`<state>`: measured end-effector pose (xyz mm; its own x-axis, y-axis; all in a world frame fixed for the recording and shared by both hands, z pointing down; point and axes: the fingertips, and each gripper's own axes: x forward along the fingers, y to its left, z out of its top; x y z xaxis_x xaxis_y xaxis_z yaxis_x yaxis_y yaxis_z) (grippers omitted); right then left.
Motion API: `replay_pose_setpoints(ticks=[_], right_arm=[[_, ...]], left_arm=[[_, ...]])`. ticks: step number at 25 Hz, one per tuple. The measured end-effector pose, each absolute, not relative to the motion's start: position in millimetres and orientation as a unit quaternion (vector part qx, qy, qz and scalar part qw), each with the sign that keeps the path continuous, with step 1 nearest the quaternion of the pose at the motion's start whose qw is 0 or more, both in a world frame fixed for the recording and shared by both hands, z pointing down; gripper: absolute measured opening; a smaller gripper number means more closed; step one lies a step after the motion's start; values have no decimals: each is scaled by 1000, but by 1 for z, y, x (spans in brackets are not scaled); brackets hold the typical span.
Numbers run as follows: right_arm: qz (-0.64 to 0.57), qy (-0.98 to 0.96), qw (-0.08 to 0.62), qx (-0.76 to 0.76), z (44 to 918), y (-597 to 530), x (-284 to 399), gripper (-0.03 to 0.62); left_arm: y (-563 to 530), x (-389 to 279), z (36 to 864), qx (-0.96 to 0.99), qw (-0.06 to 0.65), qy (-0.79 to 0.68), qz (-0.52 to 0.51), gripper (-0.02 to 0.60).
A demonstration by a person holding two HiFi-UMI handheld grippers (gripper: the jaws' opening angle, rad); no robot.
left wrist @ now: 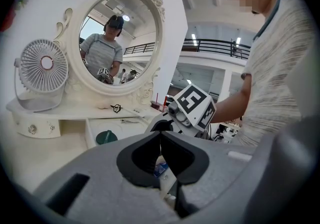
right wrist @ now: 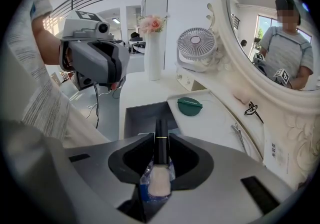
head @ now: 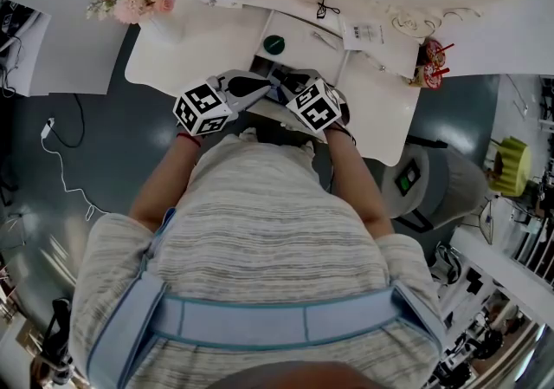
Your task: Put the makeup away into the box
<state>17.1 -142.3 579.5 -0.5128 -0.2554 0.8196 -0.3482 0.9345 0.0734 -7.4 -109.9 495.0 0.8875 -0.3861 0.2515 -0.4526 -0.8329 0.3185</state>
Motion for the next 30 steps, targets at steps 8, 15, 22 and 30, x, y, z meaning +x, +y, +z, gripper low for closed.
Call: replay_pose_setpoints(ticks=[8,15,22,30], right_arm=[[57,-875,445,182,573,-143,18,147],[67,-880,418,217,557,-147,29,147],[82,-889,371,256,533,-152,43,147],[127,-900,295,294,503,-148,62,146]], left_arm=[[-109,-8,495,953,187,-221,87,15],[-109,-7,493,954,185,-221,87,15],[-111,-5,491,955,181,-218,87,15],[-113,0,478,959,167,-214,82,15]])
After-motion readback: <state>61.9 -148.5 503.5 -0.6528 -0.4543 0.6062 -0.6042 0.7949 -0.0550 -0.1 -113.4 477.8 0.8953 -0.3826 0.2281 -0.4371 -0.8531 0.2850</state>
